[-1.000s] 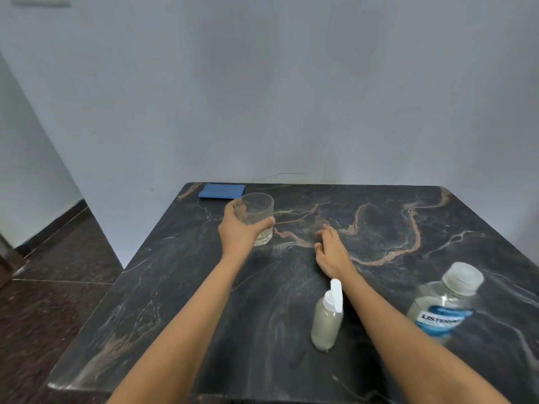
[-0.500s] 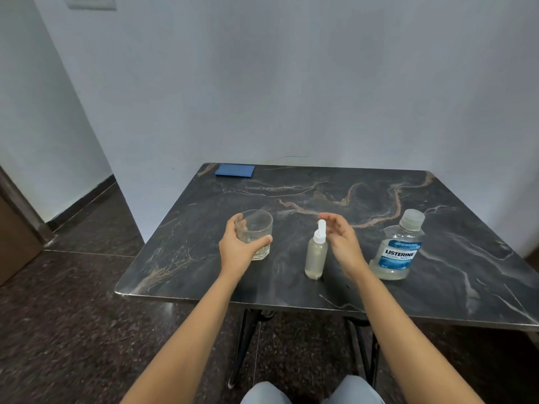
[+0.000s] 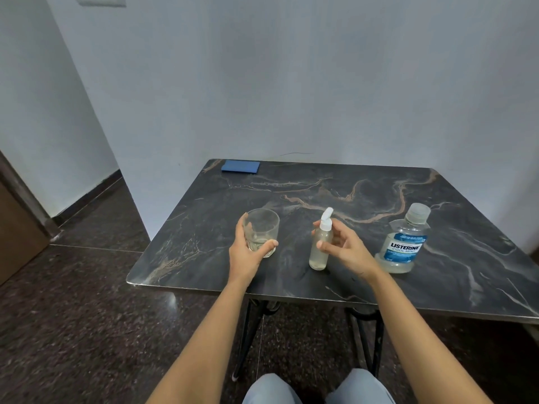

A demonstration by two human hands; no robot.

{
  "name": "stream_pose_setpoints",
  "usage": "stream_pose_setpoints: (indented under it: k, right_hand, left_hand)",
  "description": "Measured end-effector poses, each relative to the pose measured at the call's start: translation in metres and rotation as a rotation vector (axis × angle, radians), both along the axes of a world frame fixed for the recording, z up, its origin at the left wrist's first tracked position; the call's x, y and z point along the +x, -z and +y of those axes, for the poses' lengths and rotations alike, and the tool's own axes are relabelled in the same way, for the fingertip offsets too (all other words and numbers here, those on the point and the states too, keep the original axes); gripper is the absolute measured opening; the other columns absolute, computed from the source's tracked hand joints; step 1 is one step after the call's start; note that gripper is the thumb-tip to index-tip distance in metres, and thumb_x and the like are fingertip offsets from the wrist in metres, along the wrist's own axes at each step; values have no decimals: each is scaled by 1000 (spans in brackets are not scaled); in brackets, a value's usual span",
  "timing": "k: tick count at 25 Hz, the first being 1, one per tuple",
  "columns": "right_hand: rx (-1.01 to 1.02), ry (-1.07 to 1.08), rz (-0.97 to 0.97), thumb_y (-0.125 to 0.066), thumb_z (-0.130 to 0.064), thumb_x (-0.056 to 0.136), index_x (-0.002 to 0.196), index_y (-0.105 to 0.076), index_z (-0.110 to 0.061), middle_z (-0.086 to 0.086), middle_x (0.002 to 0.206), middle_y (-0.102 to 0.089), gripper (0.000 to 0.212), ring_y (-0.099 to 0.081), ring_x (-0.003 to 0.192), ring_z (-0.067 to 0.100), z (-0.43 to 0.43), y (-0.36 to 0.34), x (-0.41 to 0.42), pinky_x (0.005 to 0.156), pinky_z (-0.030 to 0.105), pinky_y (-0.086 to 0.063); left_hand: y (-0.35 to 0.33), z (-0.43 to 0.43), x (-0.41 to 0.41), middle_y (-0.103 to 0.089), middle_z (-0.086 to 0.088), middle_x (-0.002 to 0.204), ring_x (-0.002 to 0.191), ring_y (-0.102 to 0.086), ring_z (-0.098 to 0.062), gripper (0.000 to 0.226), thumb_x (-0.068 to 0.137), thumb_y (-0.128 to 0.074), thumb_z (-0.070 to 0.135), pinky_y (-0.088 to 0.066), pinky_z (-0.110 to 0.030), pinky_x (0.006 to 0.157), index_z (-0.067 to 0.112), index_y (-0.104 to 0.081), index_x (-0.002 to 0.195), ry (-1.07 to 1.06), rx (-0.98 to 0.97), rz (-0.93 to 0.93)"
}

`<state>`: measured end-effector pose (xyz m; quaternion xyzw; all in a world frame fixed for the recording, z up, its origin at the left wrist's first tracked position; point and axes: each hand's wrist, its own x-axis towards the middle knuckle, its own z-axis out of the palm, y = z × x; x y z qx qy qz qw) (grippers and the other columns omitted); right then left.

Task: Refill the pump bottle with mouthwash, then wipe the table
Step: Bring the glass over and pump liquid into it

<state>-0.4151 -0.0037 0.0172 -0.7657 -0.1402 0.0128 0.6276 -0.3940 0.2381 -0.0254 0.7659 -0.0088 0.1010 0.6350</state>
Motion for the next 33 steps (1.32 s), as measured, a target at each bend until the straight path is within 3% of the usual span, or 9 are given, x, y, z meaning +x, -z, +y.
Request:
stream_pose_setpoints:
  k: [3,6,9,12,17,20,22,25,33]
  right_hand:
    - [-38,118,-179,-68,-35,82,112,-54,-28,4,108,-61,34,-60,107,24,9,-10,12,94,38,-48]
    - [-256,224,-357,-61,-46,82,109,-49,-24,2,101,-53,36,-54,91,15,21,-29,29,78,27,-42]
    - [-475,139,-388,-63,-39,84,118,-44,-25,-10,104,-51,42,-50,89,6,29,-47,44,78,25,-37]
    - [-681,-99,-359,-64,-24,85,142,-25,-34,-26,102,-46,70,-51,84,-4,39,-57,51,83,29,-40]
    - [-867,-240,-431,-59,-19,79,143,-25,-42,-2,136,-52,76,-51,115,20,52,-57,61,101,32,-39]
    - [-907,-228,-451,-56,-14,79,143,-28,-33,3,128,-58,73,-57,104,22,59,-55,64,96,15,-29]
    - [-925,-213,-463,-55,-13,80,145,-23,-37,10,99,-66,77,-59,79,19,61,-55,65,81,0,-24]
    - [-938,-194,-482,-54,-13,81,146,-23,-41,3,69,-55,77,-48,62,11,63,-55,65,63,7,-28]
    - [-966,-57,-568,-53,-18,81,132,-38,-31,4,88,-63,54,-59,77,22,66,-32,73,63,28,-40]
  left_hand:
    - [1,1,3,-44,10,145,130,-43,-5,96,69,-83,35,-33,-21,105,39,-25,146,-1,-4,-3]
    - [2,0,5,-37,8,150,132,-37,-1,97,72,-81,37,-30,-18,105,34,-23,149,3,13,-2]
    - [0,-1,5,-36,15,146,124,-34,8,94,74,-79,38,-28,-11,99,31,-23,149,7,25,-7]
    - [0,-1,4,-39,25,132,115,-38,16,91,74,-79,39,-27,1,90,30,-25,147,4,36,-4]
    - [-1,0,4,-39,29,129,103,-36,34,87,74,-80,36,-29,6,83,32,-29,144,14,36,-8]
    - [-1,0,4,-38,26,134,104,-35,32,89,73,-80,39,-29,4,85,33,-29,145,10,30,-4]
    - [1,1,5,-38,28,133,105,-36,32,89,72,-80,40,-28,3,86,34,-29,144,7,30,-7]
    - [2,1,6,-41,34,124,105,-40,29,87,72,-81,40,-30,2,85,33,-31,143,-1,28,-8]
    - [4,1,7,-46,40,113,103,-43,29,82,71,-81,39,-34,2,83,35,-35,139,-14,31,-18]
